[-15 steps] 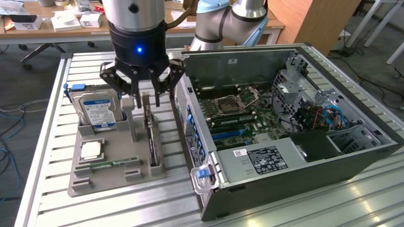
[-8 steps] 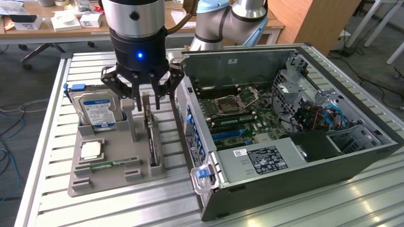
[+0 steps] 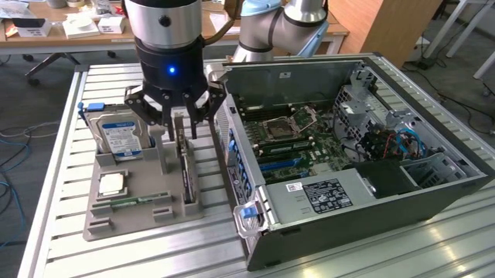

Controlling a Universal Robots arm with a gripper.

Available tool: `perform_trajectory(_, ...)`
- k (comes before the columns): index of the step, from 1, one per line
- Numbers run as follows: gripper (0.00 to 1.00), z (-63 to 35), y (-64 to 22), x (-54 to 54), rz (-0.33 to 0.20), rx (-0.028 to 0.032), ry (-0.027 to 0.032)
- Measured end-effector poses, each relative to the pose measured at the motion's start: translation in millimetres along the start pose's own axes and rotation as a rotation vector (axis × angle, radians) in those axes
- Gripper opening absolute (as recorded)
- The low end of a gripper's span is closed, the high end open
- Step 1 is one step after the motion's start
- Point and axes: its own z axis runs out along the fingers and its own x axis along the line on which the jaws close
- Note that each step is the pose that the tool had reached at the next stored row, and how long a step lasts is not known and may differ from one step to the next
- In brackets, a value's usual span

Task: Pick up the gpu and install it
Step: 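Pick up the gpu and move the gpu toward the slot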

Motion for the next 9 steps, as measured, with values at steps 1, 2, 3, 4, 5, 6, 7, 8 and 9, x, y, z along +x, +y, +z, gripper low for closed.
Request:
perform_trajectory(1,0.41,1.5,-0.1,0.0,0.0,0.0002,0.0001)
perform_trajectory(2,0.41,3.2,-0.2,0.1,0.0,0.0003,0.0002)
perform_trajectory(3,0.41,5.2,-0.3,0.1,0.0,0.0002,0.0)
perform_trajectory(4,0.41,7.0,-0.3,0.2,0.0,0.0003,0.0001)
perform_trajectory(5,0.41,8.7,-0.5,0.3,0.0,0.0003,0.0002)
perform_trajectory(6,0.41,10.5,-0.6,0.3,0.0,0.0007,0.0001)
perform_trajectory(7,0.41,12.4,-0.7,0.4,0.0,0.0019,0.0)
perform_trajectory(8,0.41,14.1,-0.8,0.4,0.0,0.0036,0.0)
perform_trajectory(9,0.41,16.0,-0.9,0.4,0.0,0.0052,-0.0002)
